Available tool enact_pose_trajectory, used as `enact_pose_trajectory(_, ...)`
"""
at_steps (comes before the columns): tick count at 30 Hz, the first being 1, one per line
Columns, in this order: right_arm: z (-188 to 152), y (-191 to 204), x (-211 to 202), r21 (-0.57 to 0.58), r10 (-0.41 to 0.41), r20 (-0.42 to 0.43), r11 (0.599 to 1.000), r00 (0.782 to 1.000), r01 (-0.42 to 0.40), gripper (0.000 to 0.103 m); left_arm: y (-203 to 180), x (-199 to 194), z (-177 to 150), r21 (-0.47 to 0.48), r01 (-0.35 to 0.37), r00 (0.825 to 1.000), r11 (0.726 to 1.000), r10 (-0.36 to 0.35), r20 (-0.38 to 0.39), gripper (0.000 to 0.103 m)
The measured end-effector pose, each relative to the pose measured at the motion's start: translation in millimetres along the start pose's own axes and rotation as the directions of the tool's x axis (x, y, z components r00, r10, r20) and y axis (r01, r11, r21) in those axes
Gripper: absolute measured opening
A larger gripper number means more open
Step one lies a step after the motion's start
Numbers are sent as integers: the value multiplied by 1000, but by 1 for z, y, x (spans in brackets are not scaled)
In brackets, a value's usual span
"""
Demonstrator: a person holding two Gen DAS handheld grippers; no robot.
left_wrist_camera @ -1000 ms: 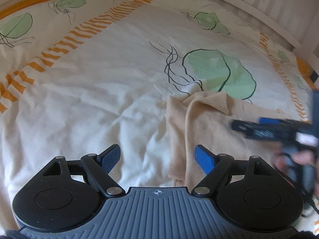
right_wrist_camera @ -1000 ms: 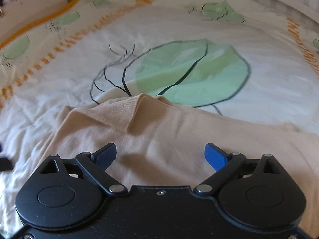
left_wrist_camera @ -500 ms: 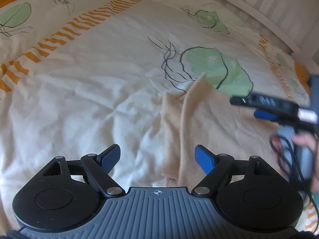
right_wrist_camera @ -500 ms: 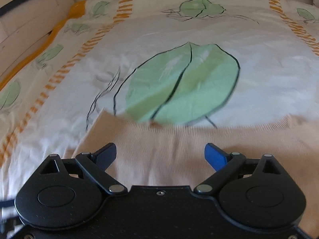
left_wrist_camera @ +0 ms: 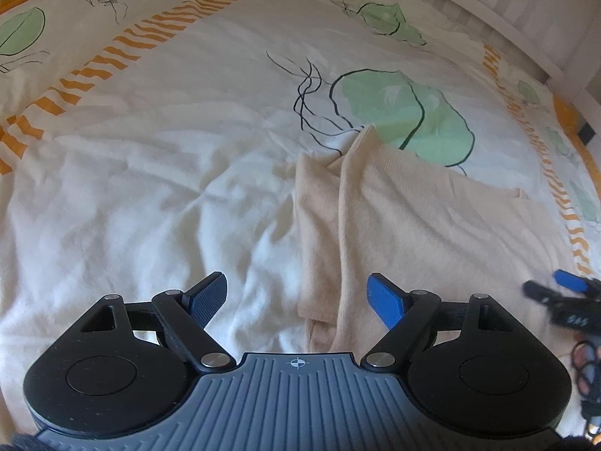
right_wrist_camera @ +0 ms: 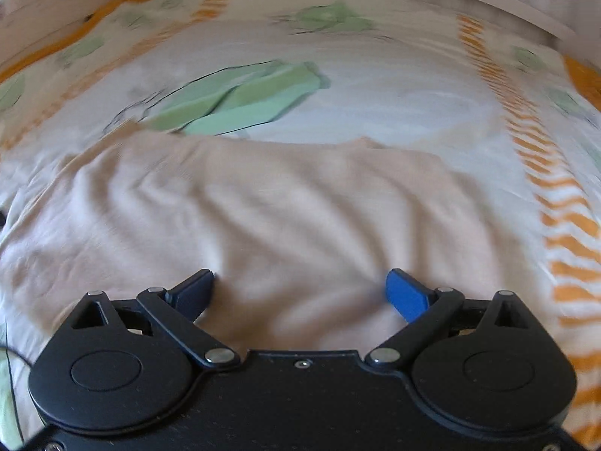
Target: Fold small clothes
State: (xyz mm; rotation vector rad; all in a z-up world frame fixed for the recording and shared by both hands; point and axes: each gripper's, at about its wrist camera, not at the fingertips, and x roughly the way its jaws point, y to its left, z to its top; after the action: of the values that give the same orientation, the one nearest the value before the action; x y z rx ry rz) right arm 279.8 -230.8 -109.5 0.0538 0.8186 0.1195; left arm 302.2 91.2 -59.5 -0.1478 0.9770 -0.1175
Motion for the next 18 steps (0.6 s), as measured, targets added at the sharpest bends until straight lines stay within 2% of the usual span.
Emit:
enact_pose_trajectory(3, -5, -15, -20, 69, 15, 51, 997, 999, -18, 97, -2, 1, -1, 7, 2, 1000, 1000, -2, -7, 81)
enact_pose_trajectory(6, -19, -27, -23, 70, 13, 13, 997, 1000, -14, 97, -6, 4, -2, 25, 5, 1000, 1000, -5, -18, 81)
enact_pose_trajectory(9, -32, -41, -17, 67, -52, -18, 996, 998, 53, 97, -10, 6, -5, 50, 8, 999, 999, -6, -32, 81)
enact_pose_trajectory(13, -30, -64, -24, 226, -47, -7, 973, 999, 47, 99, -12, 10, -8, 65, -9, 999, 998, 12, -44, 81)
enact_pose_trajectory(16, -36, -75, -31, 269, -51, 4, 962, 999, 48, 99, -10, 11, -9, 58, -16, 999, 998, 19, -49, 81)
enact_pose_trajectory(18, -43, -84, -32, 300, -19, -5, 954, 1000, 20, 99, -11, 11, -11, 56, -13, 999, 998, 15, -42, 81)
